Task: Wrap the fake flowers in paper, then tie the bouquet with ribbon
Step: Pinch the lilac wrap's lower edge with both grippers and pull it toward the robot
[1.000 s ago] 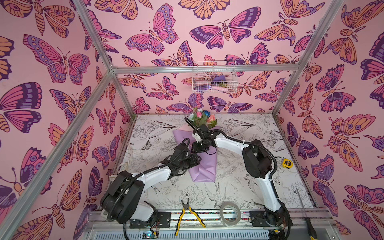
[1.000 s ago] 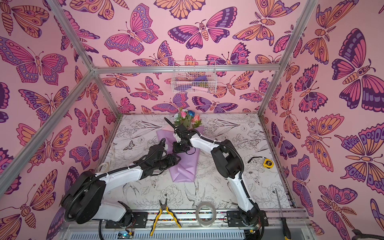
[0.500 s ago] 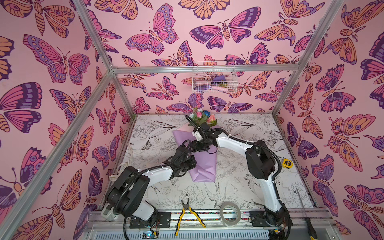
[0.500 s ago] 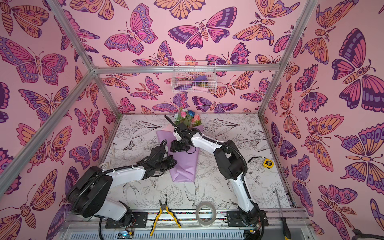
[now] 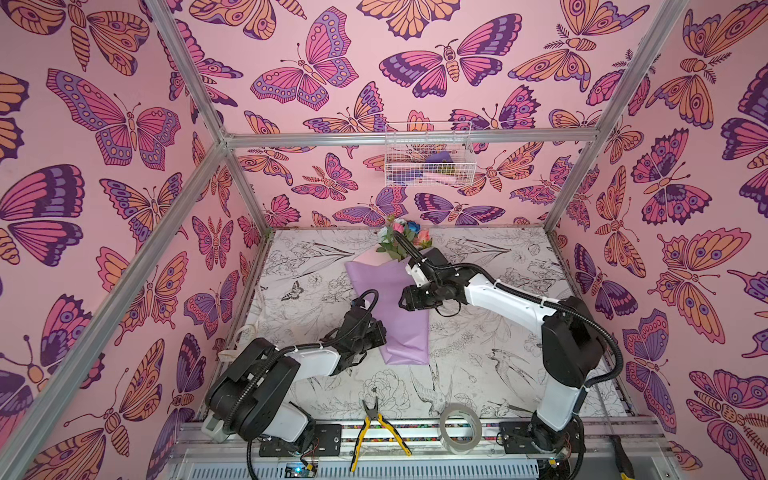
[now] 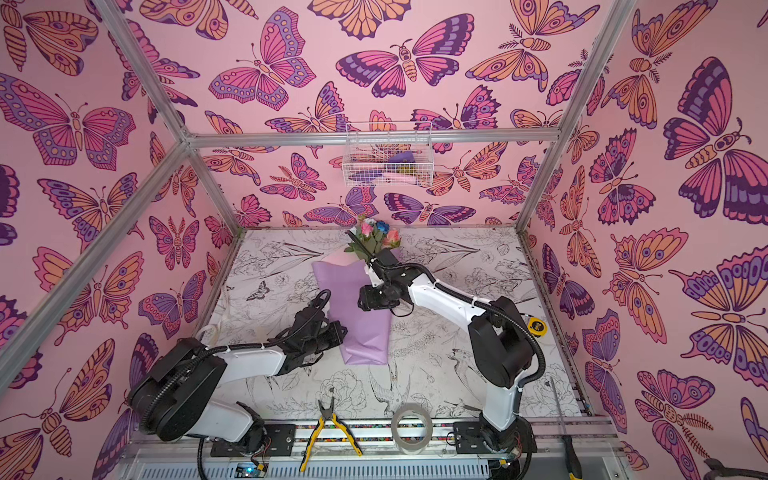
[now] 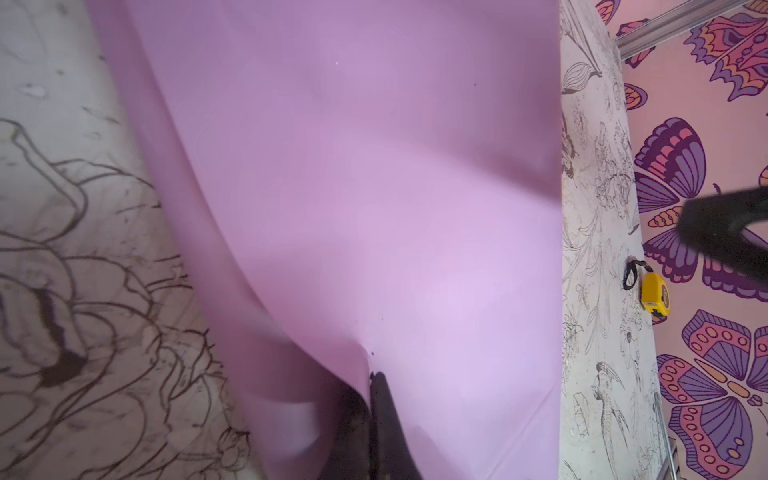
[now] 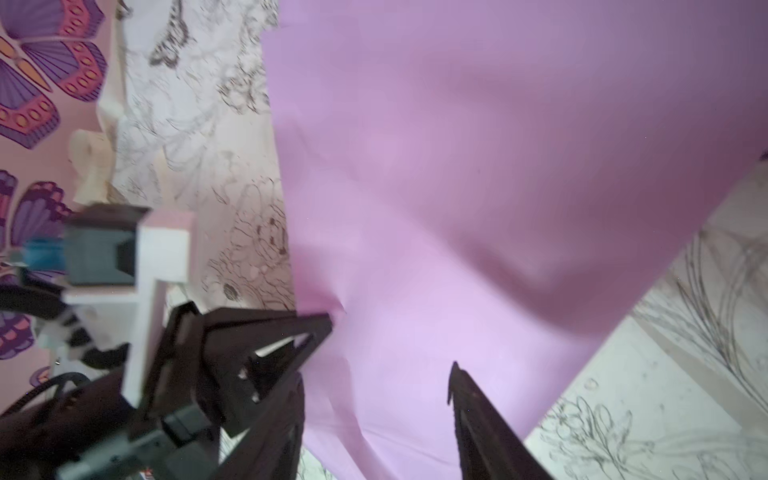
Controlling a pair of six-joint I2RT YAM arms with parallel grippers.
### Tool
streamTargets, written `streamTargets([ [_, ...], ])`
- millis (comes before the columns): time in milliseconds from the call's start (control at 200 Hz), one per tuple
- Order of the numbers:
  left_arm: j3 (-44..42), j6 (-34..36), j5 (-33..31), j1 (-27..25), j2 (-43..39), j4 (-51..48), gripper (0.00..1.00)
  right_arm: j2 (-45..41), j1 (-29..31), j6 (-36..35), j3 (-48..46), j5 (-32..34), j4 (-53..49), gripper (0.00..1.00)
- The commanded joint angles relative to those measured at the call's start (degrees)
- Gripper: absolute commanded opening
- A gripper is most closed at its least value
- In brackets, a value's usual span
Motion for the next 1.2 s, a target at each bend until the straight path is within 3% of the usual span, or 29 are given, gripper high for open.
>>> streamTargets([
  [0,-2.29,2.84,-1.23,-0.05,1.64,6.39,0.0,-3.42,-0.13,1.19,-5.03,0.71,-0.07,0.41],
  [115,-3.5,2.38,-1.12,-0.03,2.86,9.45,0.0,-7.2,0.57,4.57,-12.42,-1.38,3.1,0.3],
  [295,-3.81,0.65,-0.5,-0.09,4.52,10.16,0.0,-10.45,4.05,9.16,-19.64,-1.65,6.07,0.22],
  [811,-5.39,-2.23,-0.59,-0.1,2.99,10.52,0.0,-5.81,9.12,11.7,-21.82,-2.89,11.22,0.16],
  [901,-5.48,-2.77,-0.5,-0.09,1.97,10.45,0.08,-4.05,9.24,12.06,-22.55,-3.02,12.56,0.16],
  [1041,-5.48,-4.1,-0.67,-0.08,0.31,8.5,0.31,-2.16,9.32,12.67,-23.23,-2.7,13.36,0.16],
  [1197,-8.09,-8.08,-4.2,-0.01,-5.04,4.04,0.36,-2.02,9.25,12.99,-23.77,-2.31,13.65,0.15],
])
